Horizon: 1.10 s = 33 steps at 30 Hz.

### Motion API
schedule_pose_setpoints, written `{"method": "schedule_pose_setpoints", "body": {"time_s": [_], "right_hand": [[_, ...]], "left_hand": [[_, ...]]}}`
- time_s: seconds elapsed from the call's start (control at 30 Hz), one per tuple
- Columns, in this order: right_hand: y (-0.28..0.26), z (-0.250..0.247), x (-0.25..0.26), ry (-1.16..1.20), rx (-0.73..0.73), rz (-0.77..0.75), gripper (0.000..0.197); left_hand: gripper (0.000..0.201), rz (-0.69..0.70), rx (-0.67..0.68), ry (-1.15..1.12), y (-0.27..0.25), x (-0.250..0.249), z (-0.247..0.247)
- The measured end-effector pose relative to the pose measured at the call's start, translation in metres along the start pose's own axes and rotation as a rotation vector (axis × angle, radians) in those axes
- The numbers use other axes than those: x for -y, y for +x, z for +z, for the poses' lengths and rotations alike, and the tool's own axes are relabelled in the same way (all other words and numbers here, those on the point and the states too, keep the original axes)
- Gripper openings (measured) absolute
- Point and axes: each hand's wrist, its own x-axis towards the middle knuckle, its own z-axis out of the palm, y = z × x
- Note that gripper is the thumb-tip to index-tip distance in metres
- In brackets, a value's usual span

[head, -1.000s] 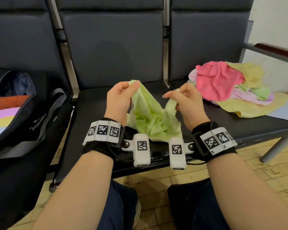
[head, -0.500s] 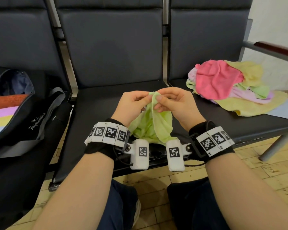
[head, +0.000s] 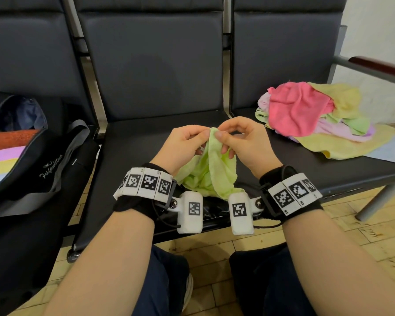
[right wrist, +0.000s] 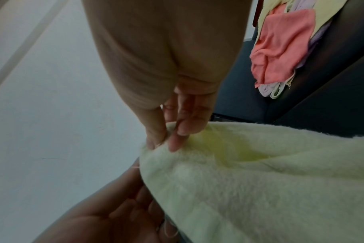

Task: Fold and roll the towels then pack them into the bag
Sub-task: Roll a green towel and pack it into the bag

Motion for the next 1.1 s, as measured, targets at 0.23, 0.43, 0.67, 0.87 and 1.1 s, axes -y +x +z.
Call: {"method": "schedule_pose_setpoints", "body": {"time_s": [0.23,0.43,0.67,0.87,1.1], "right_hand": [[-0.001,-0.002,0.002,-0.01,0.021,0.017,0.007],[-0.001,-0.003,0.004,0.049,0.053,0.084,0.01],[0.001,-0.009,0.001,-0.123,0.237,0.153,0.016],[0.009,-0.005,-0.011,-0.205,0.21,0.119,0.016],[0.017,0.005,-0.025,-0.264,0.115,0.09,0.019]], "left_hand": [[0.015,0.006,0.012,0.004,-0.004,-0.006,0.003],[0.011,0.013,-0.04,-0.014,-0.003,-0.004,-0.002],[0.009,0.048,-0.009,0.039,-0.005,-0.006,-0.009],[0.012,0.075,0.002,0.105,-0.006,-0.007,-0.017],[0.012,0.049,0.018,0.034,-0.008,-0.011,-0.016]]}}
